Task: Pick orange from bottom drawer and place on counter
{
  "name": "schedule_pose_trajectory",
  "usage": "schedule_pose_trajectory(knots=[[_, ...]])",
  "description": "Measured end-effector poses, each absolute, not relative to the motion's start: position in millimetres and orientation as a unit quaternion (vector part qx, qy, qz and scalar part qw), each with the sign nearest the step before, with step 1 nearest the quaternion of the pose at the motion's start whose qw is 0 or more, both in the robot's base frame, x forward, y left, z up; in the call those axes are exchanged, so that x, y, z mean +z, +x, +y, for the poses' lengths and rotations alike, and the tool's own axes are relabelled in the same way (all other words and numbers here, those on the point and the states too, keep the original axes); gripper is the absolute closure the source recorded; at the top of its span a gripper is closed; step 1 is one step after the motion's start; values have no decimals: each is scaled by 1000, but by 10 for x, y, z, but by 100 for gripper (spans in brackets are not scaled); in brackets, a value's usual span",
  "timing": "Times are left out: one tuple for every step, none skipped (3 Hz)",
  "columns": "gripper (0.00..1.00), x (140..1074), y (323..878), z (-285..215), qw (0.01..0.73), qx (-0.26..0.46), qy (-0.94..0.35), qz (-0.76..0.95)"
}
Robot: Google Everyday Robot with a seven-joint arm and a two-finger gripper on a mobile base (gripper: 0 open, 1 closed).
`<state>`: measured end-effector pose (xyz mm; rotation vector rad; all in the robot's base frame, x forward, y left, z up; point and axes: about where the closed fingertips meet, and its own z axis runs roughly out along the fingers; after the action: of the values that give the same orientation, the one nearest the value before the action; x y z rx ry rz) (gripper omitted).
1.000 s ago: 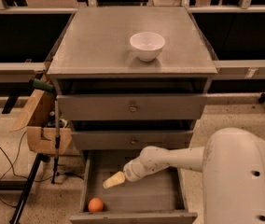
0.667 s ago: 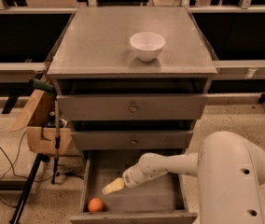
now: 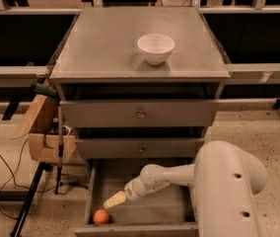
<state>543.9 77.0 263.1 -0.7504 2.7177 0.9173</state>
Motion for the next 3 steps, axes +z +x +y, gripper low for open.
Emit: schedule_pose_trajectory(knots=[[0,1859,5464,1160,40,323,-241,914],[0,1427,5479,1353,13,328,-227,917],[0,1493,5490,1367,14,328,-225,917]])
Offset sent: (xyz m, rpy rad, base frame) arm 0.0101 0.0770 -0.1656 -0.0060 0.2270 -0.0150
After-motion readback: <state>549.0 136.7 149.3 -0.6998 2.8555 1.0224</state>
